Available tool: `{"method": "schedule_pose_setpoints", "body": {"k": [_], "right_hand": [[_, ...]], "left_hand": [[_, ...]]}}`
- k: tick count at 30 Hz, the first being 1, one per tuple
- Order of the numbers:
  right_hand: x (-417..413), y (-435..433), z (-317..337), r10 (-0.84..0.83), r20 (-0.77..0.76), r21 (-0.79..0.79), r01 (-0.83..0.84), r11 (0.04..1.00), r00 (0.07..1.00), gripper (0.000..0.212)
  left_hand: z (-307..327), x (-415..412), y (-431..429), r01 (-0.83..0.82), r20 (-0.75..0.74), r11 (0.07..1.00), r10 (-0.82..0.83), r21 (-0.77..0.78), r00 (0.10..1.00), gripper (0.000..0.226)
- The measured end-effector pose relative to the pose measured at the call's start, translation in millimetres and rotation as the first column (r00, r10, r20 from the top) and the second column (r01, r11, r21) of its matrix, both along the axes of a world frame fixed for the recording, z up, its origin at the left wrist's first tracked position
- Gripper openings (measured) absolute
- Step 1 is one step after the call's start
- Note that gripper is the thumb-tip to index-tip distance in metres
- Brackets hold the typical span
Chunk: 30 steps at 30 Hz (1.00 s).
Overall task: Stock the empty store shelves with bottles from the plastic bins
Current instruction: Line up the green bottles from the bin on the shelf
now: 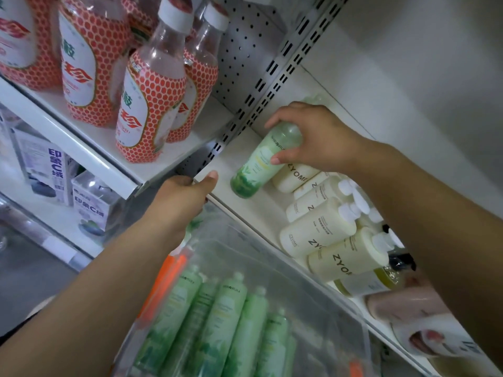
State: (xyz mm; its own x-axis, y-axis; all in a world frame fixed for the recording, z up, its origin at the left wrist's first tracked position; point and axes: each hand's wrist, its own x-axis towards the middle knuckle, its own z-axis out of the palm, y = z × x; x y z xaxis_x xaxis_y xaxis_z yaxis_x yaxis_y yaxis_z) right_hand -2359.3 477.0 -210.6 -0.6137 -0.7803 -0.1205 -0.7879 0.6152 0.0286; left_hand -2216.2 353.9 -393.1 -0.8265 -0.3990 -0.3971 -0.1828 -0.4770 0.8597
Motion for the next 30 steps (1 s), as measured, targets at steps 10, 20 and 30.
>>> {"method": "schedule_pose_setpoints", "body": {"k": [10, 20, 30], "right_hand": [[-71.3, -31.1, -12.3, -0.030, -0.122, -0.054, 0.023, 0.998, 0.992, 0.063], [-119.6, -45.2, -20.2, -0.148, -0.209, -0.115, 0.126, 0.985, 0.967, 0.076], [-139.2, -46.8, -20.1, -0.123, -0.264, -0.042, 0.116, 0.992, 0.957, 0.079]], "left_hand": [[-1.1, -11.9, 10.1, -0.085, 0.004, 0.996, 0.085, -0.004, 0.996, 0.117], [-19.8, -27.9, 19.4, -0.299, 0.094, 0.950, 0.307, -0.088, 0.947, 0.035], [-29.7, -36.7, 18.4, -0.362, 0.163, 0.932, 0.356, 0.004, 0.920, 0.043]]}}
